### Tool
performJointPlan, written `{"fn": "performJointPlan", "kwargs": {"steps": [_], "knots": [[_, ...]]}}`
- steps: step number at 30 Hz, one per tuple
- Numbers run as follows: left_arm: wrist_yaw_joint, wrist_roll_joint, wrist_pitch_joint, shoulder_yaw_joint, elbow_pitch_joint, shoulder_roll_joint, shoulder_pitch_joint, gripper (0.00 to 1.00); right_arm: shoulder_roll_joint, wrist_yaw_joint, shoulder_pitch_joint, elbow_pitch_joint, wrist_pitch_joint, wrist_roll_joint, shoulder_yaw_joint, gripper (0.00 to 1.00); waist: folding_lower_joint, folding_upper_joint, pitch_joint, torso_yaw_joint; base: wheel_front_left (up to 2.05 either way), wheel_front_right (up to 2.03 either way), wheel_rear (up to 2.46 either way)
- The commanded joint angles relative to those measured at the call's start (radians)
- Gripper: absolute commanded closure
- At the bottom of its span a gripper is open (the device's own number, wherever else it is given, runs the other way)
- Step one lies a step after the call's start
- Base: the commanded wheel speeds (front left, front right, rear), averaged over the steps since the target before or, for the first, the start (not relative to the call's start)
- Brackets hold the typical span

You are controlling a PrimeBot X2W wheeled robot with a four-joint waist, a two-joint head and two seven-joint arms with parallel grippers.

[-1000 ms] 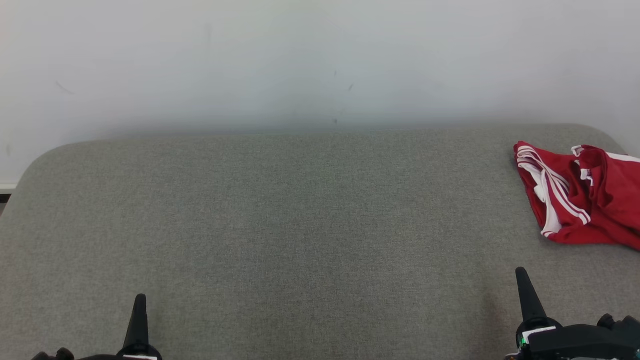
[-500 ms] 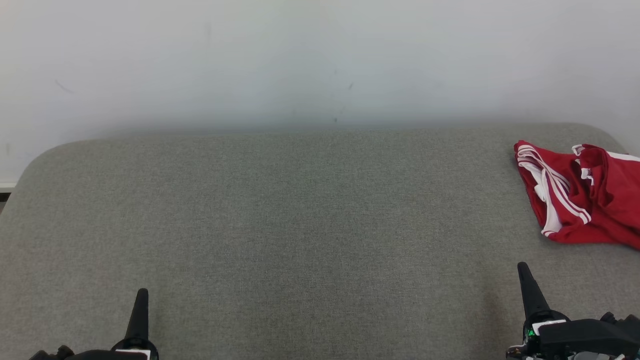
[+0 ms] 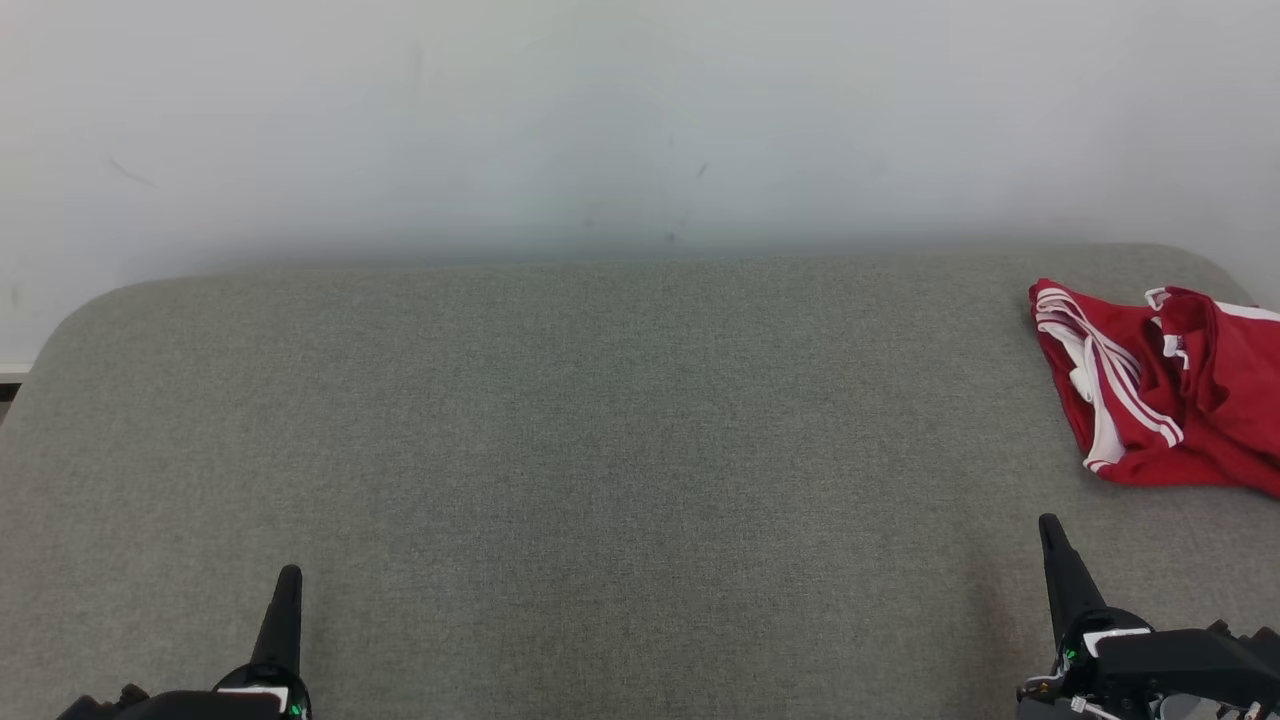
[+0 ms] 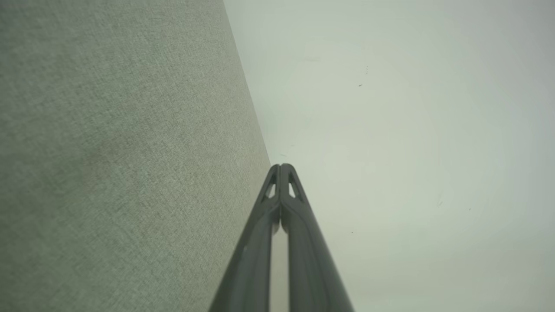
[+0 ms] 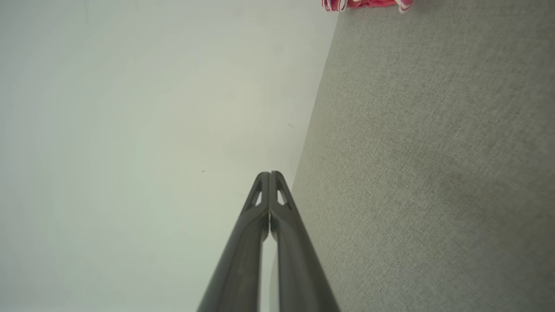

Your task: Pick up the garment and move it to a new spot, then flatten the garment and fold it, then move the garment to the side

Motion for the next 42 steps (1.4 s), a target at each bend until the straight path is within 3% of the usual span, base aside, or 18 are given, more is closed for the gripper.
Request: {"fn": "performJointPlan", "kwargs": {"steps": [1, 24, 42], "knots": [[-0.009, -0.023, 0.006, 0.004, -0.001, 0.006, -0.013, 1.00, -0.003, -0.002, -0.010, -0.003, 0.005, 0.025, -0.005, 1.00, 0.0000, -0.0001, 0.000, 0.000, 0.00, 0.00, 0.00], [-0.007, -0.189, 0.049, 0.006, 0.008, 0.006, -0.032, 1.00, 0.002, -0.002, -0.029, 0.006, 0.052, 0.179, -0.029, 1.00, 0.0000, -0.0001, 0.005, 0.001, 0.00, 0.00, 0.00], [-0.007, -0.187, 0.047, 0.006, 0.007, 0.006, -0.032, 1.00, 0.007, -0.002, -0.030, 0.006, 0.056, 0.168, -0.034, 1.00, 0.0000, -0.0001, 0.005, 0.001, 0.00, 0.00, 0.00]]}}
